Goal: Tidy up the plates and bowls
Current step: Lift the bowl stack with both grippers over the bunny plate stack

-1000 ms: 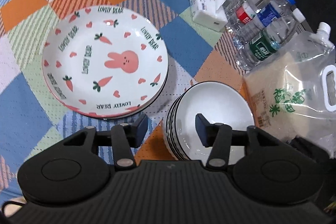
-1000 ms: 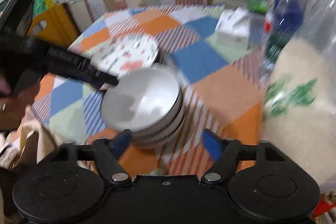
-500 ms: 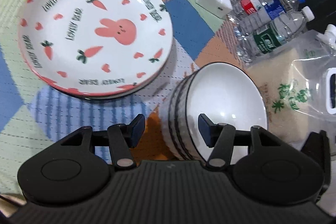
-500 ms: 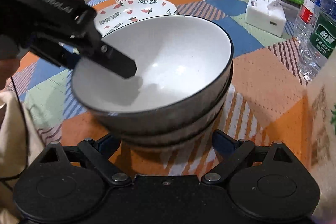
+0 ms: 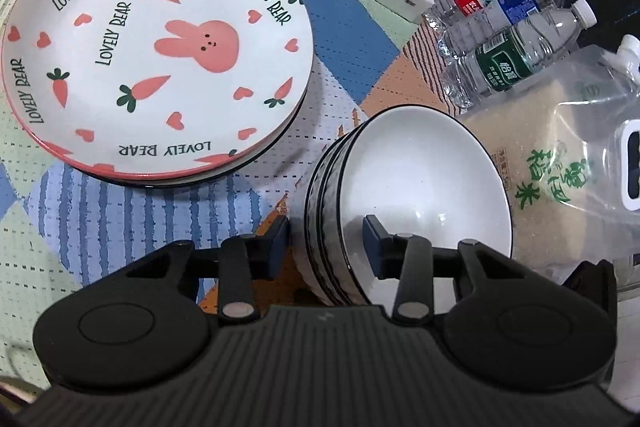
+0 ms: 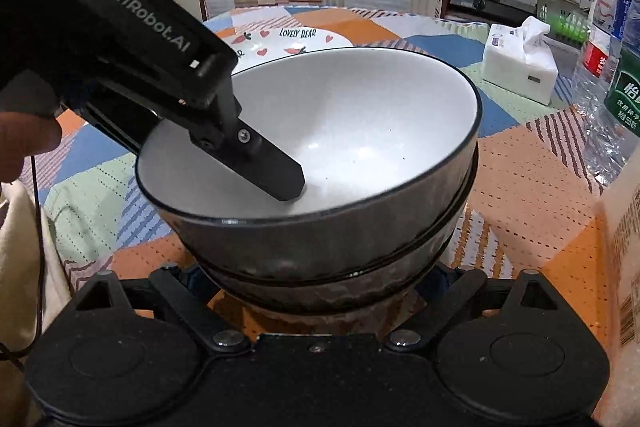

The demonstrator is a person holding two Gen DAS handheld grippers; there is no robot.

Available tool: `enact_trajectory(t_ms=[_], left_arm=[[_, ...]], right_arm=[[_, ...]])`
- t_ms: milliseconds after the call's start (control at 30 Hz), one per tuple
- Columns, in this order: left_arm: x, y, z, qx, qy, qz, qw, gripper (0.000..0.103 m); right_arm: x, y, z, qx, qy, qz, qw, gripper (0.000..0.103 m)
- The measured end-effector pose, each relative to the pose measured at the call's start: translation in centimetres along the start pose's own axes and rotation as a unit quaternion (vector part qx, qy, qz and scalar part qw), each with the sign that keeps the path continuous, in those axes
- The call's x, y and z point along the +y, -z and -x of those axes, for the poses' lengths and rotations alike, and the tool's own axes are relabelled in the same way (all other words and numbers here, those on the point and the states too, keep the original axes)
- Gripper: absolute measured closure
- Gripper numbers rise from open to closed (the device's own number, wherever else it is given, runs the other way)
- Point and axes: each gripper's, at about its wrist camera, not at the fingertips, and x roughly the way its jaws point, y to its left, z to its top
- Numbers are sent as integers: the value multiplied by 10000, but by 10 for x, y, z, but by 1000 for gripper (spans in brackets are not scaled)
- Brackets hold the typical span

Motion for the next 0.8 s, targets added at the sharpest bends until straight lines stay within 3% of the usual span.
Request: enact_trajectory(t_ms=[333,800], left_arm=[[-7,5,18,-67,-29,-91,9999,65],[-14,-12,102,-577,-156,-481,9971,65]], right_arm=[[2,2,14,-202,-153,-239,9994,7],[37,-46,44,-869,-142,434,9952,8]])
